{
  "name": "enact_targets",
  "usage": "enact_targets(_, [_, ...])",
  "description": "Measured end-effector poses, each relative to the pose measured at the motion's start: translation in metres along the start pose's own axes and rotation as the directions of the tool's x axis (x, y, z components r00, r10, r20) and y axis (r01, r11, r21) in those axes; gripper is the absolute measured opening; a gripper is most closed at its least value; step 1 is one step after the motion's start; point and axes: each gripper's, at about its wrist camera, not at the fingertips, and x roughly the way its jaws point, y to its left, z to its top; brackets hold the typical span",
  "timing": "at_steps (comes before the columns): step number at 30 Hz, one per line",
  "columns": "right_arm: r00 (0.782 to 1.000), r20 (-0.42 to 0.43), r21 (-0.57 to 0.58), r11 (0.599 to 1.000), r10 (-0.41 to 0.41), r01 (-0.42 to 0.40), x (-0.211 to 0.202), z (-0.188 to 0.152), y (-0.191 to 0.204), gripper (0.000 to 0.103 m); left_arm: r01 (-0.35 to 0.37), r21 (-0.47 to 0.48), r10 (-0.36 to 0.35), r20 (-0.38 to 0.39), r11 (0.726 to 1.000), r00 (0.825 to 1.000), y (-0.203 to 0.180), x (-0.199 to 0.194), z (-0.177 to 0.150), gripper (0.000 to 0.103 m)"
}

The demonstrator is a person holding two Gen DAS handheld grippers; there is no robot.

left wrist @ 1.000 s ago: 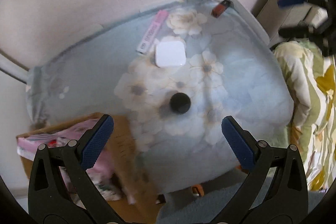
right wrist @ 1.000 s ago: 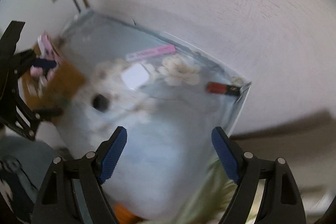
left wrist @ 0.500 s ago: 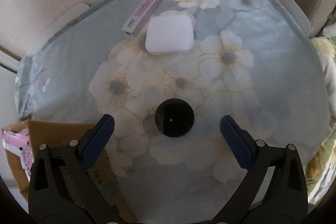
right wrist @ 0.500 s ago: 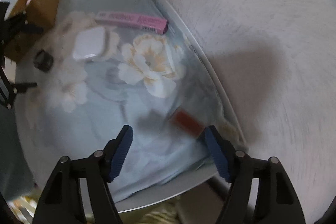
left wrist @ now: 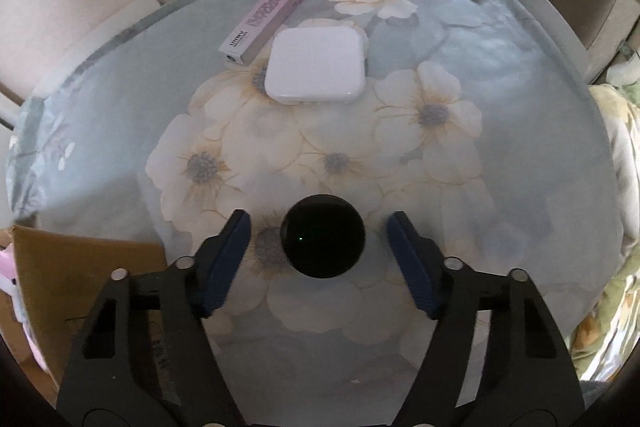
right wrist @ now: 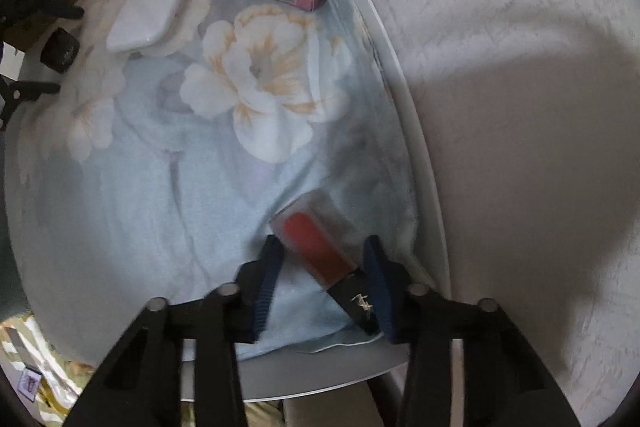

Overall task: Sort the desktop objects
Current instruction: 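Grasp the black round item with the left tool while the right tool grasps the red lip gloss, then carry the black item and lip gloss into the cardboard box and release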

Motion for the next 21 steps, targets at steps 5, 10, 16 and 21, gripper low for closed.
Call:
enact_targets(5, [1.0, 0.002, 0.013, 1.0, 0.006, -0.006, -0.004, -0.001, 0.002, 0.025, 0.065, -0.006, -0.065, 0.003, 0.998, 0.998, 0.001, -0.002, -0.003, 0.038])
enact_targets(10, [1.0, 0.019, 0.023, 1.0, -0.007, 0.006, -0.012, -0.003, 0.01, 0.022, 0.094, -0.028, -0.094, -0.001, 0.995, 0.996, 0.007, -0.002, -0.003, 0.033])
enact_targets(16, [0.998, 0.06, 0.071, 0.997, 0.02, -0.024, -0.025, -0.006, 0.015, 0.02, 0.108, -0.039, -0.108, 0.007, 0.993, 0.994, 0.007, -0.008, -0.002, 0.032])
enact_targets(21, [0.997, 0.069, 0.089, 0.996, 0.015, -0.021, -0.039, -0.011, 0.022, 0.018, 0.123, -0.036, -0.122, 0.021, 0.992, 0.992, 0.004, -0.023, 0.003, 0.032])
